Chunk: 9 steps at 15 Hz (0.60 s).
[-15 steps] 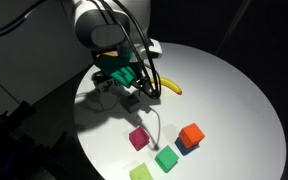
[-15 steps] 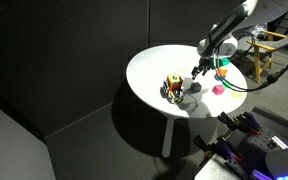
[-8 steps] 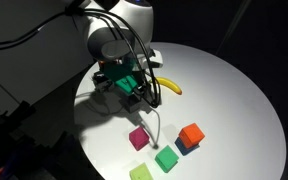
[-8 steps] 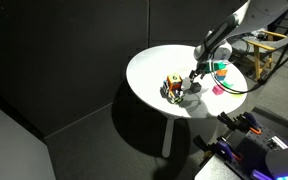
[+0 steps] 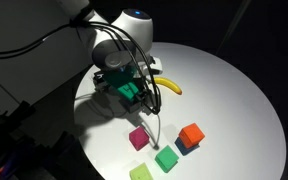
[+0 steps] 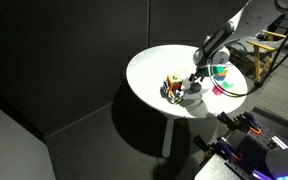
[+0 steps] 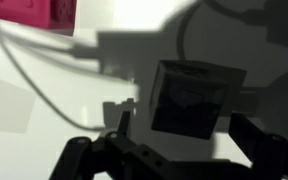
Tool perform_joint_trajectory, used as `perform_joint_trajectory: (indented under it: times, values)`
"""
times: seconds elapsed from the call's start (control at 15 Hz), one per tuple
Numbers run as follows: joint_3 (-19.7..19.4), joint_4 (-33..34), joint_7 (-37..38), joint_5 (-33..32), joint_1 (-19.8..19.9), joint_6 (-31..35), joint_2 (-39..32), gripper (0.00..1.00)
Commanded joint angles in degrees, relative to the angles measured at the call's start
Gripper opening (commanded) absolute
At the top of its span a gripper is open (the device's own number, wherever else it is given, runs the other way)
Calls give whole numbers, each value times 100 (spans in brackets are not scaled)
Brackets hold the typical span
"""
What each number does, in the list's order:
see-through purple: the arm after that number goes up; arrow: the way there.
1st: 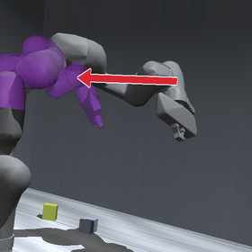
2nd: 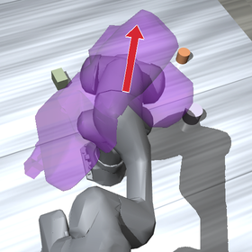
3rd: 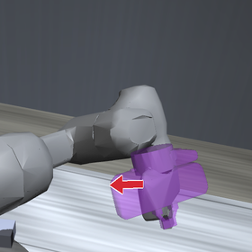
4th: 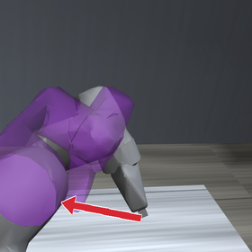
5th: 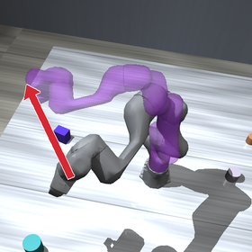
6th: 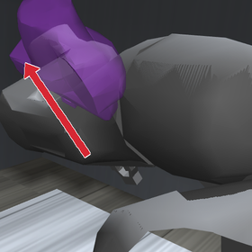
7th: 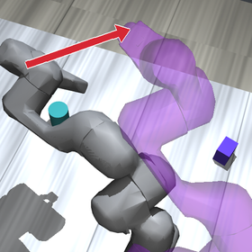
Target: Put the grey block on the pink block
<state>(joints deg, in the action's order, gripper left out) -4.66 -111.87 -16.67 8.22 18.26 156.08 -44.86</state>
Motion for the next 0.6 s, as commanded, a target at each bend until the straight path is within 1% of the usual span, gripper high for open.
perform_joint_trajectory:
  times: [0.0, 0.07, 0.13, 0.33, 0.47, 0.53]
  values:
    - [-38, 186, 248, -219, -4, 75, -176, 100]
    - [-42, 204, 266, -236, -7, 73, -198, 92]
    - [-43, 211, 277, -263, -6, 63, -208, 74]
    - [-44, 236, 308, -306, -15, 14, -218, 49]
    - [-102, 209, 357, -362, -69, -20, -168, 36]
    - [-120, 185, 385, -390, -87, -30, -141, 35]
